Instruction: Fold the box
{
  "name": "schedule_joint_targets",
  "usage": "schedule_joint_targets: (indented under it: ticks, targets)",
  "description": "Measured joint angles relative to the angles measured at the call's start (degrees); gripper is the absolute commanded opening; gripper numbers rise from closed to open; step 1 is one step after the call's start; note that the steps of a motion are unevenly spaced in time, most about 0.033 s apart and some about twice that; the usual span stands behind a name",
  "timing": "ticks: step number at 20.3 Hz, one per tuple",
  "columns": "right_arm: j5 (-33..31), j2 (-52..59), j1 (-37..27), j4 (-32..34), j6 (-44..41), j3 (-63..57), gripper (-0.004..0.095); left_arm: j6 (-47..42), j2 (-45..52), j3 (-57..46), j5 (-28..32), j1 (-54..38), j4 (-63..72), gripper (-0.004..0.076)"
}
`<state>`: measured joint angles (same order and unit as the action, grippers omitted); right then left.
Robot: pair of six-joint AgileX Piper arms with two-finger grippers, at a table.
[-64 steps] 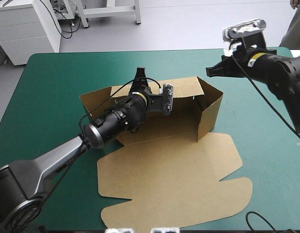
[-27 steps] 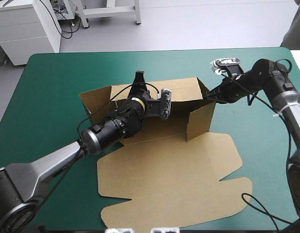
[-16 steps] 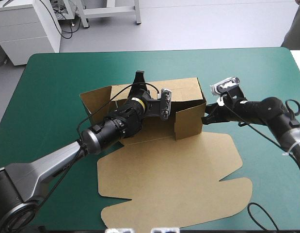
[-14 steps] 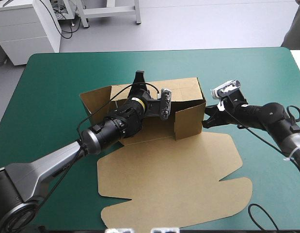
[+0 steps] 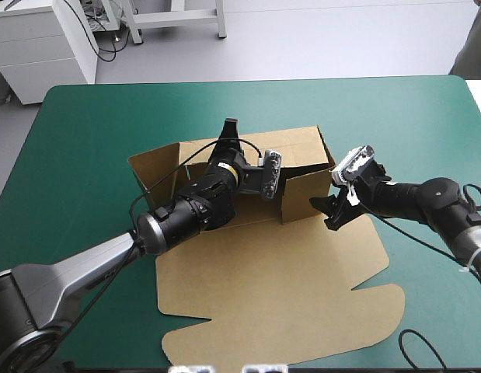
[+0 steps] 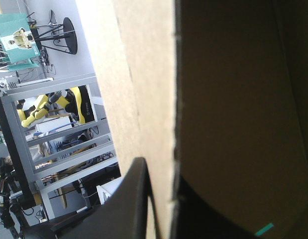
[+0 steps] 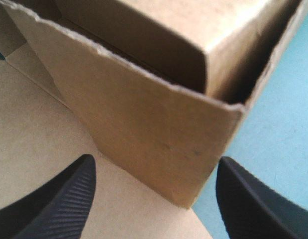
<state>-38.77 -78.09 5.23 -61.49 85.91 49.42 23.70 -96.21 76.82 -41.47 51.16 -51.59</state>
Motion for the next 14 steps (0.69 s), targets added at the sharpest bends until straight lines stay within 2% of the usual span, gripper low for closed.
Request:
schedule_joint_targets:
  ticks: [2,4,6,7,8,10,13,14]
  targets:
    - [0.98,-0.29,0.53,-3.8,4.15,0.0,0.0688,0.0,0.0,-0.06,0.0,0.0,-0.19,-0.0008]
    - [5.08,-1.8,3.04,-8.63,9.15,0.0,0.0688,-0.11,0.0,-0.06,0.0,0.0,-0.39,-0.0008]
    - [14.18,-4.51,7.7,-12.41,12.16,0.1,0.0687,-0.4,-0.17,-0.06,0.06,0.0,-0.94,-0.0008]
    - [15.75,-4.96,8.68,-12.89,12.31,0.13,0.0659,-0.45,-0.17,-0.06,0.06,0.0,-1.08,-0.0008]
    - [18.0,-5.6,9.72,-13.17,12.36,0.34,0.0602,-0.59,-0.24,-0.06,0.06,0.0,-1.08,-0.0008]
    - [19.68,-5.89,10.26,-13.41,11.81,0.72,0.0408,-0.59,-0.24,-0.06,0.06,0.0,-1.08,-0.0008]
    - [21.31,-6.15,10.26,-13.35,10.31,1.23,0.0071,-0.59,0.32,-0.19,0.28,0.0,-0.47,-0.0008]
    - [21.83,-6.15,10.2,-13.35,9.57,1.23,0.0021,-0.59,0.79,-0.47,0.52,0.0,0.19,-0.0008]
